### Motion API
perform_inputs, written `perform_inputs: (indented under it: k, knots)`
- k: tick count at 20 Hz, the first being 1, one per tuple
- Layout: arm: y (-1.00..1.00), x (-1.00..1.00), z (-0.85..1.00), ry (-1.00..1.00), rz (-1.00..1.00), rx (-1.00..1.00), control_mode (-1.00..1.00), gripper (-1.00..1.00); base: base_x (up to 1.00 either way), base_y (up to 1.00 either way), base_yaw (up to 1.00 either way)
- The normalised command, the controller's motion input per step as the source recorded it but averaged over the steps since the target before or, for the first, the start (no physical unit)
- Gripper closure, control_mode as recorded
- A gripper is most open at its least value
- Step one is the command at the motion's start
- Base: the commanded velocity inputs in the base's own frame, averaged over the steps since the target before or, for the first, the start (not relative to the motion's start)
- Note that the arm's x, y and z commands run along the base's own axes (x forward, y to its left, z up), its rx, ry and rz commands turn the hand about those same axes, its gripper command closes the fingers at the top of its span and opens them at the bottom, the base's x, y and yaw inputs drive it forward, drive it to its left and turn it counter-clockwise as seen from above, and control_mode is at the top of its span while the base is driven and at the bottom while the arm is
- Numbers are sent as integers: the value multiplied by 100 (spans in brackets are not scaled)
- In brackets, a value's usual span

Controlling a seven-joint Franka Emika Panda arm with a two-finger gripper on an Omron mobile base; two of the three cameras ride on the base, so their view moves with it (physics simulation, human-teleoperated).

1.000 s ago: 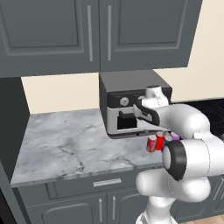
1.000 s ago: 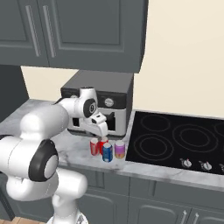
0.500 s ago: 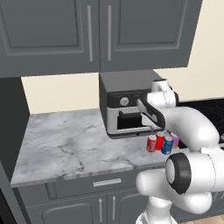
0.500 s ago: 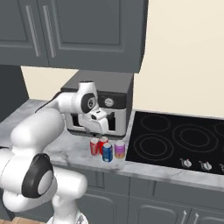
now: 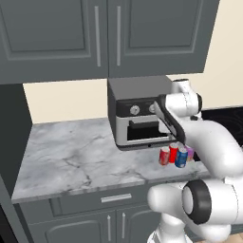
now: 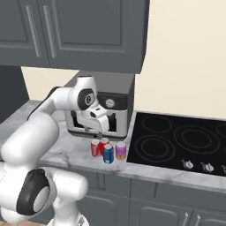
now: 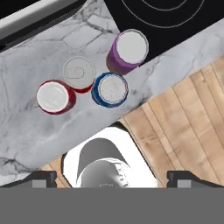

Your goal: Four empty soda cans are scattered around the kitchen. Gather all the cans and cluster them next to the stove for recycling.

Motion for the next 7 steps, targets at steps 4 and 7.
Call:
perform_inputs:
  k: [4, 7]
  knots:
    - [-5, -36, 25, -9, 0, 0, -100, -100, 0, 0, 0]
    - [-3, -42, 15, -18, 2, 1, -100, -100, 0, 0, 0]
